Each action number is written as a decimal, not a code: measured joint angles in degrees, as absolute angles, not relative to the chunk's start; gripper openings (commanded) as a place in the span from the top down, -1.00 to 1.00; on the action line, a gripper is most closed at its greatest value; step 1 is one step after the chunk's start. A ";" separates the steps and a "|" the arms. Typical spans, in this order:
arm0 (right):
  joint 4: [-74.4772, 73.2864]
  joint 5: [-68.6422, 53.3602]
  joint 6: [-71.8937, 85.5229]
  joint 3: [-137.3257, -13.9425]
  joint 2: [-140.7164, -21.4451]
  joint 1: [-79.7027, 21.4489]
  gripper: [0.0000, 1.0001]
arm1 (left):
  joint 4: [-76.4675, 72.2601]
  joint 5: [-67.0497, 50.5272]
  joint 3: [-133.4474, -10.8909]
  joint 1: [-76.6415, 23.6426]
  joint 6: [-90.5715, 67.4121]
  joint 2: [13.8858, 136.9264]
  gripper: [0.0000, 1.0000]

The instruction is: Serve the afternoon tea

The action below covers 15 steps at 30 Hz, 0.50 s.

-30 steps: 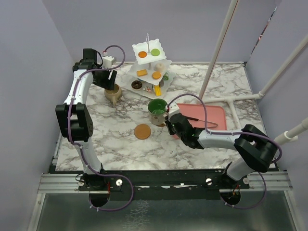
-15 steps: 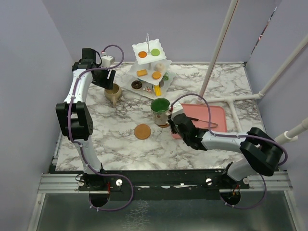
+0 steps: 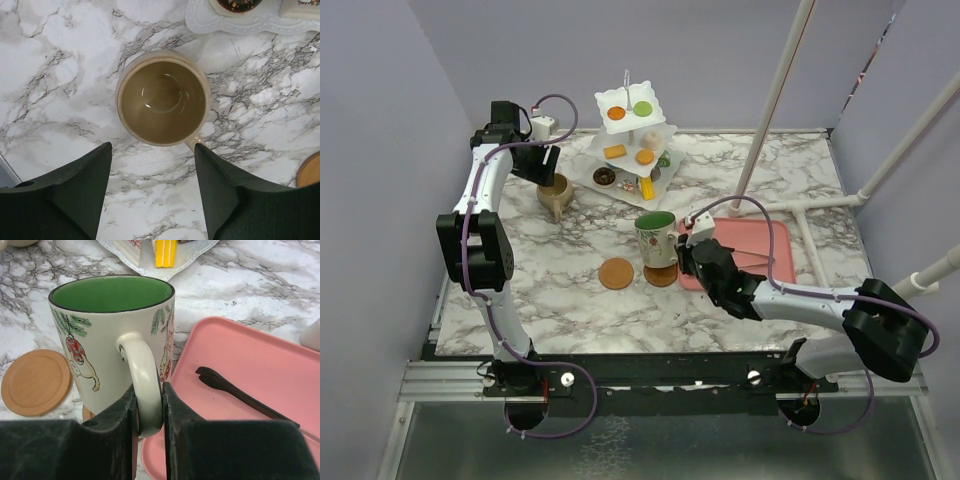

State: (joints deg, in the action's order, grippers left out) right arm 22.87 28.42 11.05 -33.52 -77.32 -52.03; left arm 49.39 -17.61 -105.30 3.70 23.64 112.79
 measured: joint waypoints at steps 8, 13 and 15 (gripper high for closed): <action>26.04 30.65 13.74 -31.51 -81.52 -57.47 0.99 | 49.36 -17.28 -105.21 4.01 24.08 112.79 -0.37; 25.32 31.94 16.12 -30.70 -85.67 -61.93 0.43 | 49.34 -17.30 -105.06 4.08 24.10 112.79 -0.37; 25.21 32.71 17.65 -30.70 -85.84 -62.28 0.15 | 49.25 -17.32 -104.75 4.08 24.08 112.79 -0.37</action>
State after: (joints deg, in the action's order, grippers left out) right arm 25.21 32.71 17.65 -30.70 -85.84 -62.28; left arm 49.25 -17.32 -104.75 4.08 24.08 112.79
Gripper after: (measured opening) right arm 0.241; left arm 0.684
